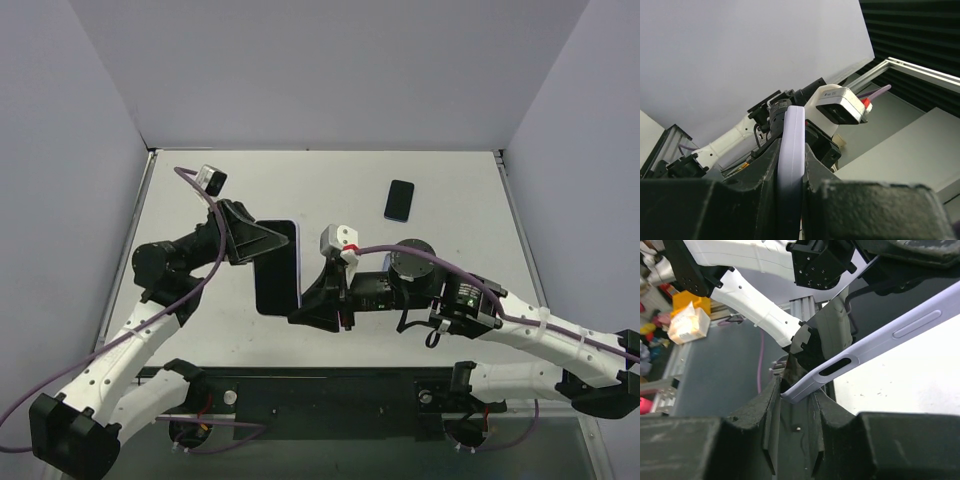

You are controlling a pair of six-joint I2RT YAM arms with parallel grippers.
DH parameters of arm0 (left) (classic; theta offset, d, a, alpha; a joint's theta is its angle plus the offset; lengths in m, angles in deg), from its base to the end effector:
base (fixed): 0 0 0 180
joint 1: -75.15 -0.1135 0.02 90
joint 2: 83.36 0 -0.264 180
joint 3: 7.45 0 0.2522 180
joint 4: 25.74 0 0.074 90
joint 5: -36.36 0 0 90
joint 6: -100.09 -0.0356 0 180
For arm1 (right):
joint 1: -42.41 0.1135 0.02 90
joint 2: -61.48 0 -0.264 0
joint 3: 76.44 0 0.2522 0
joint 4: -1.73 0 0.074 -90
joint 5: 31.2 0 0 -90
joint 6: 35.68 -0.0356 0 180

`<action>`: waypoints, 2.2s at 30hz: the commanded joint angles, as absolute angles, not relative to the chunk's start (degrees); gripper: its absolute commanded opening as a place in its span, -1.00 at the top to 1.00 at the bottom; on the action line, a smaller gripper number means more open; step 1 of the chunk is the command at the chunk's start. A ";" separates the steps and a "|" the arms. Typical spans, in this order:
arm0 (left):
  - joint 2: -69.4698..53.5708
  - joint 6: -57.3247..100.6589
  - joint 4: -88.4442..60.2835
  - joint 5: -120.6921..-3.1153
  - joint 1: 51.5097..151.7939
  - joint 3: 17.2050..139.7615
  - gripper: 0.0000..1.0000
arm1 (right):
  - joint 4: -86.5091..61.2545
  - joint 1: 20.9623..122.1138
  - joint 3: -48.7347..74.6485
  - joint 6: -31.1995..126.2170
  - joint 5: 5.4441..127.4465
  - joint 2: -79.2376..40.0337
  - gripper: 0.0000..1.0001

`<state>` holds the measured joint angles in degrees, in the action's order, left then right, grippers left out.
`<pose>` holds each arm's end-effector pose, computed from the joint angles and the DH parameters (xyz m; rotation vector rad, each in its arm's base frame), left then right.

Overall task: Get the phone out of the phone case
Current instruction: Remove the phone case from the phone.

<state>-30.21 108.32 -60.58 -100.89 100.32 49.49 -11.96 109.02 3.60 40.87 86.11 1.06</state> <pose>0.1608 -0.1045 0.4027 0.1474 1.4628 -2.2167 0.0772 0.2197 0.4387 -1.1071 1.2442 1.4464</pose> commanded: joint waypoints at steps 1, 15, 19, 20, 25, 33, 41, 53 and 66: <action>-32.20 126.10 -68.49 -98.38 100.20 52.63 1.00 | -27.23 111.58 7.27 59.67 72.45 -2.68 1.00; -33.08 127.33 -67.96 -98.11 100.29 50.26 1.00 | -33.47 115.62 18.43 73.30 55.64 -8.83 1.00; -32.99 127.16 -67.88 -98.12 100.73 49.47 1.00 | -33.92 116.50 20.99 75.15 52.83 -10.41 1.00; -32.99 127.16 -68.22 -98.03 100.73 49.12 1.00 | -33.13 116.68 21.08 75.50 51.78 -10.59 1.00; -33.26 126.98 -69.01 -97.24 101.61 47.98 1.00 | -29.61 115.02 20.20 73.68 49.23 -10.24 1.00; -34.40 122.97 -70.63 -91.70 101.52 45.16 1.00 | -28.27 106.57 9.05 40.32 50.98 -6.47 0.67; -39.23 88.06 -35.04 -83.63 100.99 51.84 1.00 | -24.09 106.40 -4.74 12.59 58.26 6.45 -0.19; -38.97 86.99 -37.82 -77.73 100.90 47.71 1.00 | -6.32 104.72 -6.69 -1.04 74.01 11.21 0.42; -40.38 89.54 -39.48 -77.72 100.90 47.53 1.00 | 4.39 101.65 -9.24 -6.93 74.45 7.61 0.30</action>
<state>-38.89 87.45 -33.58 -78.90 100.85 46.67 -4.22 102.86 -8.07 -3.74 72.83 8.51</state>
